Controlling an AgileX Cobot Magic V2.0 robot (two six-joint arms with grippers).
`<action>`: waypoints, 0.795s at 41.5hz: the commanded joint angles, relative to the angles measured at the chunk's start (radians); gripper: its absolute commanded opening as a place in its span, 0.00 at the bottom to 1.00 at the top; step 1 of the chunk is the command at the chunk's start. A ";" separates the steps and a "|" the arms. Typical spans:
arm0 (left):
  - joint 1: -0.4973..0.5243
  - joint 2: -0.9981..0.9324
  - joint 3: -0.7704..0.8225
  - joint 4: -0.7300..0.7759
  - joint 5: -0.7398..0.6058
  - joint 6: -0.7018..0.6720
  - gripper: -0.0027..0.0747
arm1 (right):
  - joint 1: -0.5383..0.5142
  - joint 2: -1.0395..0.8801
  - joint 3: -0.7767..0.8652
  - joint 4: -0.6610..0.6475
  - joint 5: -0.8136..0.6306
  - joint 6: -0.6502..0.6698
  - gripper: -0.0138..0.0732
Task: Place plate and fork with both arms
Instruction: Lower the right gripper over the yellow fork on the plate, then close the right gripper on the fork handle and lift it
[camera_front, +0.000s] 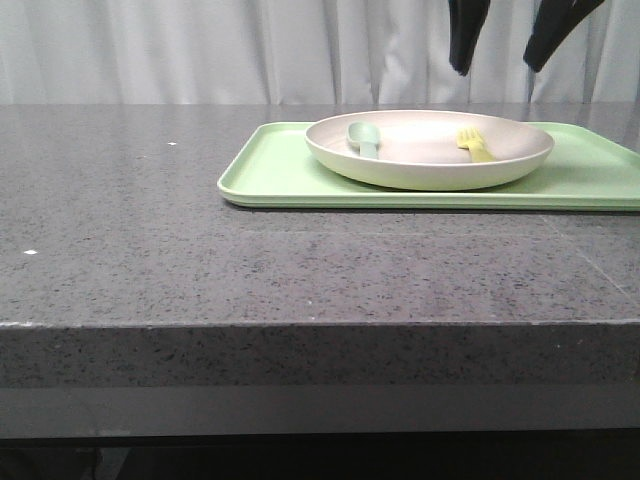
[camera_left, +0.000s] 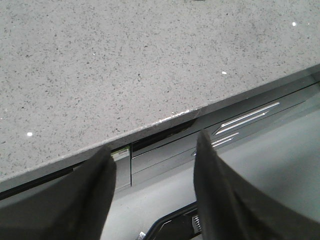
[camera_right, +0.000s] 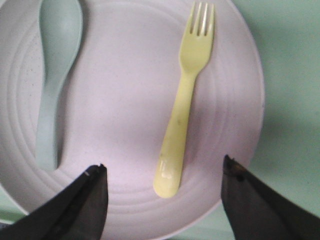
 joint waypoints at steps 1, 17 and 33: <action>0.003 0.004 -0.026 -0.012 -0.055 0.002 0.50 | -0.003 -0.022 -0.049 -0.008 -0.029 0.007 0.74; 0.003 0.004 -0.026 -0.012 -0.057 0.002 0.50 | -0.035 0.066 -0.059 -0.010 -0.093 0.055 0.71; 0.003 0.004 -0.026 -0.012 -0.057 0.002 0.50 | -0.035 0.117 -0.059 -0.010 -0.160 0.055 0.58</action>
